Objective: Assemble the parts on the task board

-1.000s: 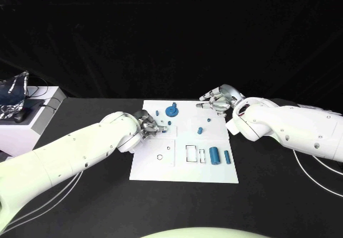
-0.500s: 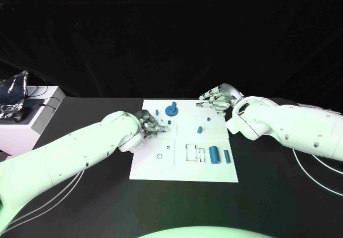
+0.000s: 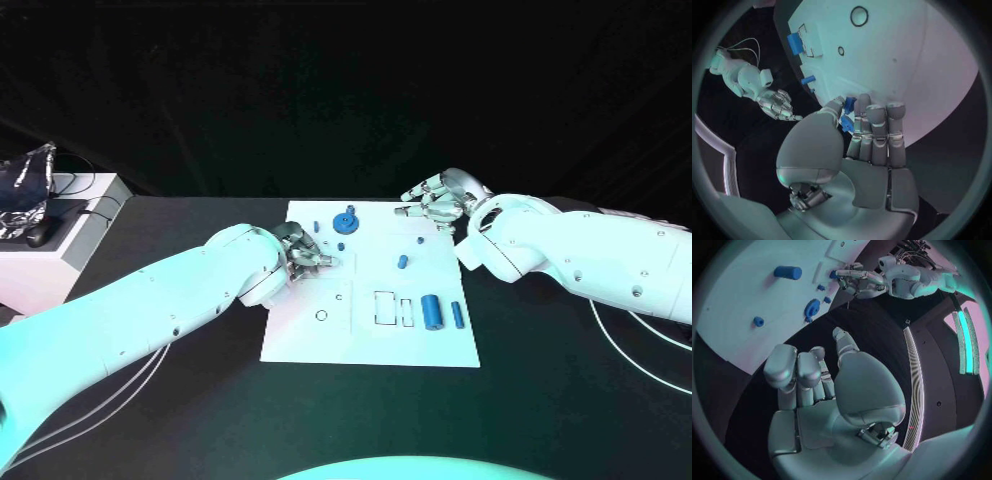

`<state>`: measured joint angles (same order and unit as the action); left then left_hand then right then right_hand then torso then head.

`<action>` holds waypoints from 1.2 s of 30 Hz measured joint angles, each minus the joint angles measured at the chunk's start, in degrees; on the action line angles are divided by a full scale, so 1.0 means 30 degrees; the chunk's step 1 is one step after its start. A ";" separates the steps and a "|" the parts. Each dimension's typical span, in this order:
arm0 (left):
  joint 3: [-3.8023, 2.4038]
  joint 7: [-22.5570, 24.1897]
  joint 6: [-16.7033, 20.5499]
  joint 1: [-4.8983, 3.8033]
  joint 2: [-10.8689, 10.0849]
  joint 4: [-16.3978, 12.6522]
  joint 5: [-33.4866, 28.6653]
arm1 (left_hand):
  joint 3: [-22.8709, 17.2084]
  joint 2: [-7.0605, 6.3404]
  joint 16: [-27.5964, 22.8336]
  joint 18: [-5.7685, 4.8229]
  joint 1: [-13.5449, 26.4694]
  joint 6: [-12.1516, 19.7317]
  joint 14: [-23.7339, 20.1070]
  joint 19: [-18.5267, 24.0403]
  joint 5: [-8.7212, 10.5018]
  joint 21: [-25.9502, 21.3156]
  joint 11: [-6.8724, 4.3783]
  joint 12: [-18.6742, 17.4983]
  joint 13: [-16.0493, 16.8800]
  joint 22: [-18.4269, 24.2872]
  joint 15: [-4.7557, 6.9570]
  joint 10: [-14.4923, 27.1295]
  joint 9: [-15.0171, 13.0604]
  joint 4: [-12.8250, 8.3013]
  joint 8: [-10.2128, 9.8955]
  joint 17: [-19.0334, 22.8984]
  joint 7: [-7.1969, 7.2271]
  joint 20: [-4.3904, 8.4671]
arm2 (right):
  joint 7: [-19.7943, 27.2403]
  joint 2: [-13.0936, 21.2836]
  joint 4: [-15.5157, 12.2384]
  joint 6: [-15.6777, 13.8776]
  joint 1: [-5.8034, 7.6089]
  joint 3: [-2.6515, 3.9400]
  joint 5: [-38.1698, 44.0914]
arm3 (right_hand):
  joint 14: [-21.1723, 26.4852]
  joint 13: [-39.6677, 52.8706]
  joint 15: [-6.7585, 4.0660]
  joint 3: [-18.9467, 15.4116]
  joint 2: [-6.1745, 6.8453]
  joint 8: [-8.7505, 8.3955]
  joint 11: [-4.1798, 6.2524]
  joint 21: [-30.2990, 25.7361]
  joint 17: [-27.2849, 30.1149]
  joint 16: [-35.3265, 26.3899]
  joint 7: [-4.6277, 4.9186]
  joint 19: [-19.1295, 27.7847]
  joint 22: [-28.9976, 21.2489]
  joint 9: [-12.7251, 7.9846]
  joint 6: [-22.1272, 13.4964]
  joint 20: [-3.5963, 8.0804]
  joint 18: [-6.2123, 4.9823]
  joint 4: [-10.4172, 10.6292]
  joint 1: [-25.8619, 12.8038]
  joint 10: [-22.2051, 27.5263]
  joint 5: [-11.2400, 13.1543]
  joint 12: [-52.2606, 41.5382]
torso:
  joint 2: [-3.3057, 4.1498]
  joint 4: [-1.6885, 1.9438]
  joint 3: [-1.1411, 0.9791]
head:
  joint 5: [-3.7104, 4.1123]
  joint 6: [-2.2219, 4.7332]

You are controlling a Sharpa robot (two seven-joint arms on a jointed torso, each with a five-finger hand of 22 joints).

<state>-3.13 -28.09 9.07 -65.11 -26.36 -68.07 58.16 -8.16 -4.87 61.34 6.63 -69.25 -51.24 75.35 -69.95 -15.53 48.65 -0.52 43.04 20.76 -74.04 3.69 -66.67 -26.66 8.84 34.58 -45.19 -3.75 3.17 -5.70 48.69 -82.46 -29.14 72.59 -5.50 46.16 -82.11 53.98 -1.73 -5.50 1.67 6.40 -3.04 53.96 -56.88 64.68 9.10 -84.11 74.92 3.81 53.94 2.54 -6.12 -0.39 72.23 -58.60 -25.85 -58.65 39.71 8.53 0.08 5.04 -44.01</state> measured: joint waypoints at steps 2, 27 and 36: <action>0.0000 -0.0005 -0.0016 0.0000 0.0035 0.0043 -0.0008 | 0.0006 0.0000 0.0097 -0.0002 0.0000 -0.0058 0.0000 -0.0008 0.0000 0.0142 -0.0039 0.0000 0.0013 -0.0039 0.0000 -0.0039 -0.0002 0.0001 0.0000 -0.0062 0.0058 0.0008 | -0.0003 0.0001 -0.0003 0.0001 0.0000 0.0000 0.0012 | 0.0000 0.0000 0.0000 0.0000 0.0000 0.0000 0.0029 0.0000 0.0000 0.0000 -0.0001 0.0000 -0.0001 0.0000 0.0000 0.0000 0.0000 0.0000 0.0000 0.0029 0.0000 0.0000 | 0.0002 0.0002 0.0000 | 0.0013 -0.0004; -0.0035 -0.0217 -0.0380 -0.0077 0.0440 0.0694 -0.0106 | -0.0018 0.0496 0.0541 -0.0003 0.0011 -0.0502 0.0549 -0.0648 0.0024 0.1183 -0.0336 0.0223 0.0362 -0.0305 0.0272 -0.0482 -0.0253 0.0340 -0.0192 -0.0869 0.0362 0.0170 | -0.0031 0.0033 -0.0039 0.0009 0.0004 0.0000 0.0093 | 0.0000 0.0000 0.0000 0.0000 0.0000 0.0000 0.0026 0.0000 0.0000 0.0000 -0.0056 0.0000 -0.0005 -0.0001 -0.0011 0.0000 0.0001 0.0000 0.0000 0.0027 -0.0076 0.0000 | 0.0004 -0.0016 0.0000 | 0.0062 -0.0106; -0.0041 -0.0169 -0.0569 -0.0087 0.0353 0.0419 -0.0270 | -0.3381 0.0336 0.0540 -0.0003 -0.0790 -0.0183 0.0548 -0.0646 -0.0118 0.1110 -0.0225 -0.0169 0.0335 -0.0303 0.0272 -0.0438 -0.0250 -0.0251 -0.0669 -0.0918 0.0179 0.0170 | -0.0042 0.0035 -0.0004 0.0052 0.0004 0.0001 0.0093 | 0.0000 0.0000 0.0000 0.0000 0.0000 0.0000 0.0019 0.0000 0.0000 0.0000 -0.0071 0.0000 -0.0006 0.0000 0.0000 0.0000 0.0000 0.0000 0.0000 0.0020 -0.0076 0.0000 | -0.0015 0.0002 0.0013 | 0.0075 -0.0130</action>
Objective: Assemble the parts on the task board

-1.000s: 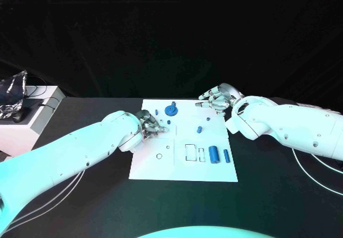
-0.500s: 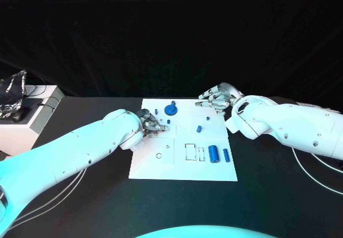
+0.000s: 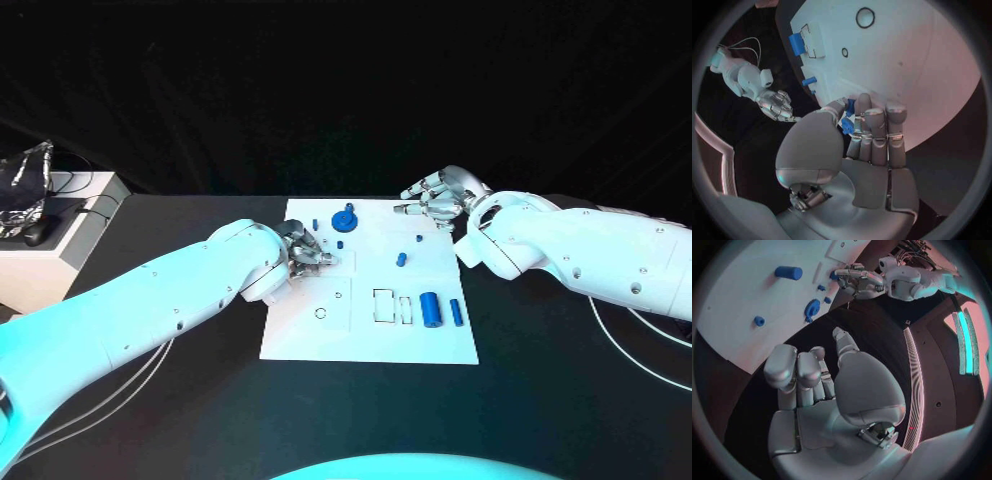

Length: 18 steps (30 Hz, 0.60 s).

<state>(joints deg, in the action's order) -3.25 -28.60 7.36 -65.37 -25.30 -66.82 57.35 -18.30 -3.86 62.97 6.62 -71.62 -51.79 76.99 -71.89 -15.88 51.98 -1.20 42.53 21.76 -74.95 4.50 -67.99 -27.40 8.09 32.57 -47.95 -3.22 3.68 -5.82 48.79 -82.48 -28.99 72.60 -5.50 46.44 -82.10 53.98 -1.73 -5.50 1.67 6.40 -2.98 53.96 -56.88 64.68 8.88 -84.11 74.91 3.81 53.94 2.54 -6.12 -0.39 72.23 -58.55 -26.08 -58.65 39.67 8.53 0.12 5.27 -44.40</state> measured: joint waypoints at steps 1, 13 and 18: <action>-0.0002 0.0007 -0.0017 -0.0003 -0.0028 -0.0044 -0.0032 | -0.0131 0.0000 -0.0027 0.0001 0.0000 0.0136 -0.0008 0.0009 -0.0052 -0.0035 0.0001 -0.0050 -0.0028 0.0000 -0.0008 0.0000 -0.0008 0.0131 0.0004 0.0009 -0.0050 0.0009 | -0.0002 0.0000 0.0002 0.0009 0.0000 0.0000 0.0000 | 0.0000 0.0000 0.0000 0.0000 0.0000 0.0000 -0.0002 0.0000 -0.0001 0.0000 -0.0001 0.0000 0.0000 0.0000 0.0000 0.0000 0.0000 0.0000 0.0000 -0.0002 0.0000 0.0000 | 0.0000 0.0000 0.0005 | 0.0000 0.0005; -0.0014 0.0077 -0.0059 0.0002 -0.0369 -0.0482 -0.0416 | -0.1568 0.0093 -0.0099 -0.0017 0.1074 0.0404 -0.0176 0.0251 -0.0878 -0.0210 0.0201 -0.0221 -0.0226 0.0002 -0.0181 0.0208 -0.0424 -0.1226 -0.0484 0.0095 -0.0417 -0.0097 | -0.0011 -0.0002 0.0021 0.0116 -0.0025 0.0000 -0.0001 | 0.0000 0.0027 0.0000 0.0000 0.0000 0.0000 -0.0024 0.0000 0.0000 0.0000 -0.0018 0.0000 0.0015 0.0000 0.0010 0.0000 0.0001 0.0000 0.0000 -0.0025 0.0001 0.0000 | -0.0002 0.0009 0.0013 | -0.0042 0.0015; -0.0032 0.0140 -0.0047 0.0015 -0.0502 -0.0634 -0.0597 | -0.2193 0.0121 -0.0099 -0.0018 0.1343 0.0310 -0.0178 0.0250 -0.1066 -0.0211 0.0166 -0.0220 -0.0244 0.0003 -0.0182 0.0247 -0.0142 -0.1630 -0.0617 0.0123 -0.0511 -0.0099 | -0.0016 0.0007 0.0034 0.0166 -0.0050 0.0000 -0.0001 | 0.0000 0.0026 0.0000 0.0000 0.0000 0.0000 -0.0026 0.0000 -0.0001 0.0000 0.0020 0.0000 0.0014 0.0000 0.0052 0.0000 0.0001 0.0000 0.0000 -0.0026 -0.0075 0.0000 | -0.0009 0.0007 0.0013 | -0.0077 0.0049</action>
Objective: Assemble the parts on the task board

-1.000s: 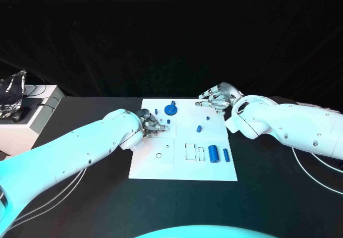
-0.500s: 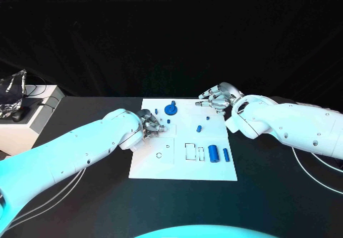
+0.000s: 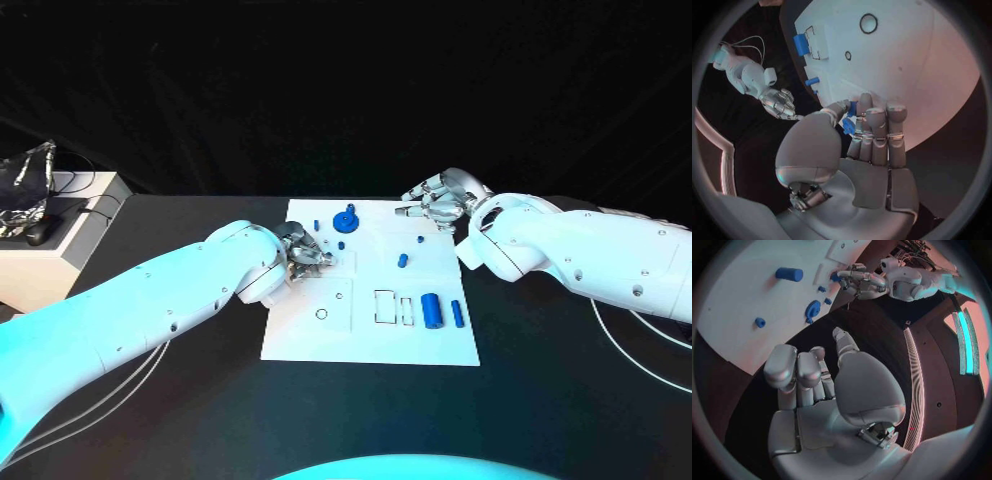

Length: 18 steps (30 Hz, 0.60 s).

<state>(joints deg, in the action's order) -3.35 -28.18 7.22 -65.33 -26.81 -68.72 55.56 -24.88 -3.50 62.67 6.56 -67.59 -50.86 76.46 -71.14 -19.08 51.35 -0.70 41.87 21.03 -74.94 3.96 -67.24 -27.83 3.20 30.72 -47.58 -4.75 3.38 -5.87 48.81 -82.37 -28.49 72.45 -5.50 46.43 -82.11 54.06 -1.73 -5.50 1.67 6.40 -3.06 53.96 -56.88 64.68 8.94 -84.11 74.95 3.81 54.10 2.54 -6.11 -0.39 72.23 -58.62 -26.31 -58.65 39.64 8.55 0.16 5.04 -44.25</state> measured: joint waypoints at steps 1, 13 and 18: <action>-0.0008 0.0010 0.0000 0.0002 -0.0013 -0.0022 -0.0034 | -0.0014 -0.0037 0.0000 0.0000 0.0038 0.0000 -0.0001 0.0040 -0.0001 0.0000 0.0003 0.0000 0.0000 0.0000 0.0000 0.0007 0.0073 -0.0013 0.0042 0.0019 0.0000 0.0038 | -0.0001 0.0000 0.0004 0.0007 -0.0003 0.0000 0.0000 | 0.0000 0.0000 0.0000 0.0000 0.0000 0.0000 0.0000 0.0000 0.0001 0.0000 0.0002 0.0000 0.0000 0.0000 0.0005 0.0000 -0.0001 0.0000 0.0000 -0.0001 0.0000 0.0000 | -0.0002 -0.0002 0.0000 | -0.0005 0.0005; -0.0286 0.0057 -0.0303 0.0067 -0.0300 -0.0177 -0.0389 | -0.0017 0.0019 0.0000 -0.0147 0.0181 -0.0606 -0.0142 0.0349 -0.0103 -0.0088 -0.0034 0.0001 0.0021 0.0002 0.0009 0.0100 0.1172 -0.0017 -0.0161 0.0136 0.0127 0.0334 | -0.0012 0.0008 0.0036 0.0081 -0.0064 -0.0001 0.0000 | 0.0001 -0.0002 0.0000 0.0000 0.0000 0.0000 -0.0030 0.0000 0.0001 0.0000 0.0048 0.0000 -0.0003 -0.0001 0.0034 0.0000 0.0000 0.0000 0.0000 -0.0031 -0.0294 0.0000 | -0.0004 -0.0004 -0.0024 | -0.0049 0.0060; -0.0683 0.0052 -0.0601 0.0088 -0.0590 -0.0422 -0.0531 | -0.1910 -0.0162 0.0000 -0.0165 0.0356 -0.0673 -0.0144 0.0421 -0.0084 -0.0221 -0.0003 0.0001 0.0036 0.0002 0.0010 0.0134 0.1741 -0.1919 -0.0493 0.0193 0.0177 0.0398 | -0.0013 0.0022 0.0022 0.0092 -0.0076 -0.0001 0.0000 | 0.0000 0.0013 0.0000 0.0056 0.0000 0.0000 -0.0031 0.0000 0.0000 0.0000 0.0064 -0.0001 -0.0004 -0.0002 0.0016 -0.0001 -0.0001 -0.0111 0.0000 -0.0033 -0.0294 0.0000 | -0.0002 -0.0002 -0.0031 | -0.0055 0.0092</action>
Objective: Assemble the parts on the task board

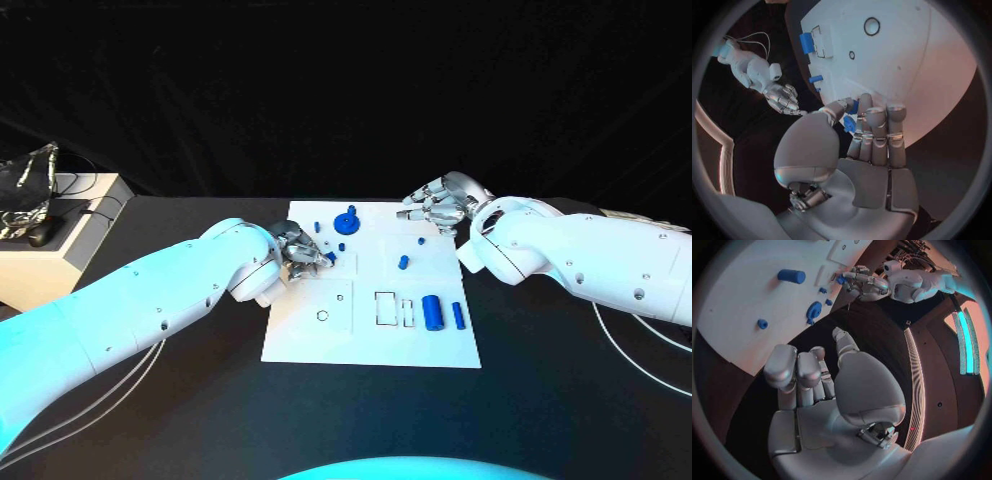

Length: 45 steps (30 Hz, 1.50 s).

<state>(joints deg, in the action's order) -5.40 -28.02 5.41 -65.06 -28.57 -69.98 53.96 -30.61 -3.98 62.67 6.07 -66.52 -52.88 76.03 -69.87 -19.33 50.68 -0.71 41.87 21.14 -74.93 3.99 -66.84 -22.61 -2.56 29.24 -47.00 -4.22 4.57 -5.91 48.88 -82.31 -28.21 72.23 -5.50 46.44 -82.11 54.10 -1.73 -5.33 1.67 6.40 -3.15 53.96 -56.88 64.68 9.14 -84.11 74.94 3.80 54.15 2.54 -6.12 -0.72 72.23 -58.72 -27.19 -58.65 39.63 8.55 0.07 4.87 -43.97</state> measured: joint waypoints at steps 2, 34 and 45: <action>-0.0224 0.0026 -0.0215 -0.0007 -0.0175 -0.0134 -0.0130 | -0.0904 0.0074 0.0001 -0.0006 -0.0076 -0.0347 -0.0069 0.0044 -0.0038 -0.0013 -0.0003 0.0001 0.0000 0.0001 0.0069 -0.0001 -0.0107 -0.1014 0.0197 0.0003 0.0007 -0.0037 | 0.0031 0.0006 -0.0028 0.0000 -0.0006 0.0000 0.0012 | 0.0000 0.0040 0.0000 0.0043 -0.0004 0.0000 0.0000 0.0000 0.0001 0.0000 0.0000 0.0000 -0.0001 -0.0001 -0.0001 0.0000 0.0000 -0.0224 0.0004 0.0000 0.0000 0.0000 | 0.0002 0.0000 -0.0002 | 0.0000 0.0009; -0.0998 0.4264 -0.5419 -0.0013 -0.2642 -0.0844 -0.4739 | 0.1131 0.0786 -0.0086 0.0003 -0.1169 -0.0701 -0.1059 0.1039 0.0089 -0.1510 0.0177 -0.0528 0.0139 0.0004 -0.0241 0.0464 0.0677 -0.1361 -0.1457 0.0703 -0.0167 -0.0478 | 0.2542 -0.0383 -0.2051 0.0371 -0.0367 -0.0145 0.7360 | -0.0140 0.1017 -0.0140 0.2331 -0.0454 -0.0741 0.0340 0.1407 -0.0705 0.0180 -0.0482 0.0072 -0.0008 -0.0017 0.1647 0.0072 0.0000 -0.3511 0.1504 -0.0767 0.1717 -0.0268 | 0.0007 0.0016 0.0068 | -0.0115 0.0337; -0.0977 0.5175 -0.3087 0.0103 -0.3734 -0.1637 -0.5831 | 0.6898 0.0907 -0.2753 0.0019 -0.1848 -0.0902 -0.2217 0.2417 0.0182 -0.5518 0.0828 -0.2346 -0.1731 0.2107 -0.0961 0.1376 0.3342 0.1261 -0.4397 0.2972 -0.0864 -0.1120 | 0.1199 -0.0724 -0.2137 0.0330 -0.0482 -0.0167 0.8779 | -0.0139 0.1067 -0.0139 0.2213 -0.0394 -0.0740 0.0347 0.1406 -0.0648 0.0065 -0.0487 0.0072 -0.0010 -0.0016 0.1779 0.0072 0.0000 -0.3394 0.1142 -0.0894 0.1825 -0.0197 | 0.0029 -0.0016 0.0051 | -0.0150 0.0434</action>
<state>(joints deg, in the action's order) -8.33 -12.50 -3.85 -64.75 -39.78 -74.90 36.47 -9.92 -1.26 54.41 6.13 -72.07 -55.59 69.38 -62.62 -18.79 34.13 1.78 34.84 15.95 -68.61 1.10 -62.72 -12.58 1.23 16.05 -38.09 -6.81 1.21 -2.31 46.71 -88.72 -27.22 70.78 -6.00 72.77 -82.52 57.30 -2.15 1.31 0.49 4.18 -2.11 58.18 -58.82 64.87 7.68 -83.90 74.91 3.75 59.48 2.76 -6.12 -10.90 75.66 -61.40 -21.71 -59.24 39.72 8.50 0.22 4.42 -42.67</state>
